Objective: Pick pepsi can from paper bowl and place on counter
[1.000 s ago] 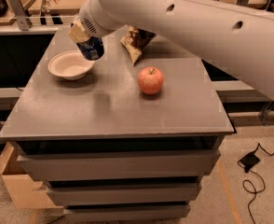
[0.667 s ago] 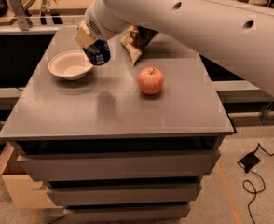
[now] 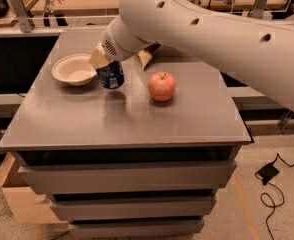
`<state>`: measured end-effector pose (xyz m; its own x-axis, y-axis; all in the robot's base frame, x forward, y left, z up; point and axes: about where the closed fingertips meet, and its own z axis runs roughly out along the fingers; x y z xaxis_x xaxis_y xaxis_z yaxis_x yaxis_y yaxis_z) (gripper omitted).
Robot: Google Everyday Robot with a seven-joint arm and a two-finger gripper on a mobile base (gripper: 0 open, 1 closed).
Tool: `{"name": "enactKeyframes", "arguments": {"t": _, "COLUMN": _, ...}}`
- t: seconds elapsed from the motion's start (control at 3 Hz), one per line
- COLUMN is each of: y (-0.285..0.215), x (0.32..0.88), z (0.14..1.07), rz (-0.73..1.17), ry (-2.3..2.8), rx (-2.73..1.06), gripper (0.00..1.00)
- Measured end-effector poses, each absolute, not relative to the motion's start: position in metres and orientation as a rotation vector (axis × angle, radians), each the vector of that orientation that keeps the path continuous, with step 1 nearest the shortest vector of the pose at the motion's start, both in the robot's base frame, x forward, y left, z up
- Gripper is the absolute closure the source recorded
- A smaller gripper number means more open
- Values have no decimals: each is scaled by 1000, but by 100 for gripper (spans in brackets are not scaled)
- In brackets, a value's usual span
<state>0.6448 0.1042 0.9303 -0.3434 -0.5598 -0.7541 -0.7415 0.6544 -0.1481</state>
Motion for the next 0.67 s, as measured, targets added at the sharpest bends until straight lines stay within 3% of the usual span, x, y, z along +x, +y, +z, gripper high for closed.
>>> {"name": "enactKeyframes", "arguments": {"t": 0.33, "y": 105, "x": 644, "z": 907, "rz": 327, "ry": 2063, "rx": -985, "gripper": 100}}
{"name": "enactKeyframes", "arguments": {"t": 0.67, "y": 105, "x": 644, "z": 896, "rz": 358, "ry": 2060, "rx": -952, "gripper": 82}}
